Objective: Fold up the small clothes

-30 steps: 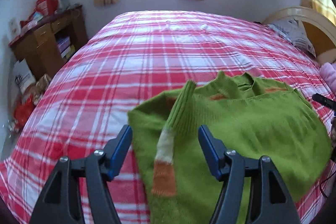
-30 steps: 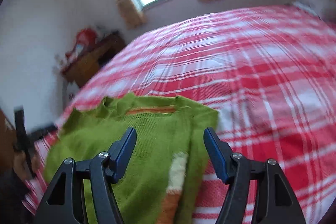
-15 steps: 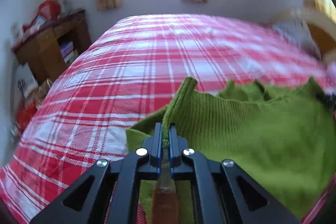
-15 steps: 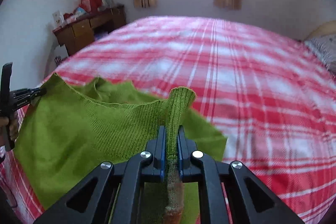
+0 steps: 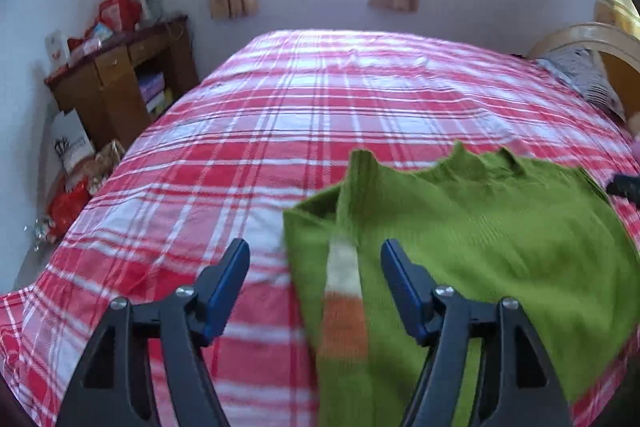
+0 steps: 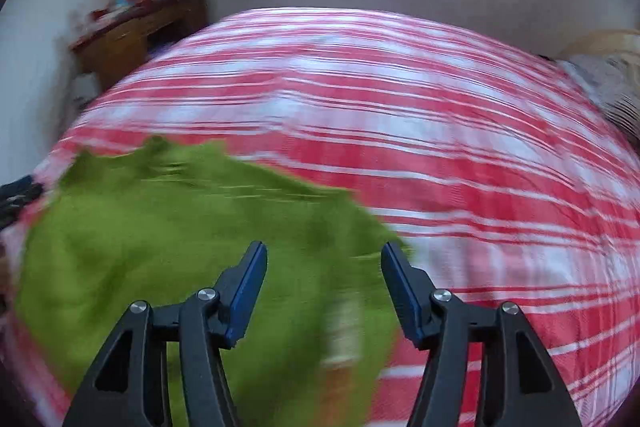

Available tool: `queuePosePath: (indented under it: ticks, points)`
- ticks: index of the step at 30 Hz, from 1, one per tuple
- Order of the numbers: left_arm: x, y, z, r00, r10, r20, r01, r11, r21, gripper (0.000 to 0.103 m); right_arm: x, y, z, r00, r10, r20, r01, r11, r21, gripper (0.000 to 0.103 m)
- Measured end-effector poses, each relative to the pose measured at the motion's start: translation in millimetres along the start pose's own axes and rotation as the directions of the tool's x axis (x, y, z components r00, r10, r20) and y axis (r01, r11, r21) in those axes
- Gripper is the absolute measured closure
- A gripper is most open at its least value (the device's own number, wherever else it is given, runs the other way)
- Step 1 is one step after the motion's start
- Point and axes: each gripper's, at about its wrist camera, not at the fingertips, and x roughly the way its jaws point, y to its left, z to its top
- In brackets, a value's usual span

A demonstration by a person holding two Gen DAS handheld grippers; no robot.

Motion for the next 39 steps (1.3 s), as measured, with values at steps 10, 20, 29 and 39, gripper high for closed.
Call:
queuePosePath:
  ticks: [10,20,29,39]
  points:
    - [-3.4,22.4,-43.6,0.998,-0.056,-0.016,0.054,0.990,-0.131,0.013,75.2,98.3,15.1,0.976,0.103,-0.190,-0.114,0.992,-0.046,0.057]
    - [2.0,41.3,-52.1,0.993,-0.116,-0.005,0.111,0.960,-0.255,0.005,107.2,93.8,47.8,0.990,0.031,-0.138,-0.030,0.999,0.010,0.058]
    - [10.1,33.3,-50.5,0.995,-0.083,-0.063,0.068,0.974,-0.218,0.001,78.4,97.3,39.6,0.998,0.021,-0.059,-0.020,1.000,0.012,0.049]
    - [11.3,32.5,-51.3,0.995,-0.068,-0.070,0.052,0.977,-0.207,0.000,41.6,153.4,-1.3,0.989,0.100,-0.112,-0.115,0.984,-0.138,0.042]
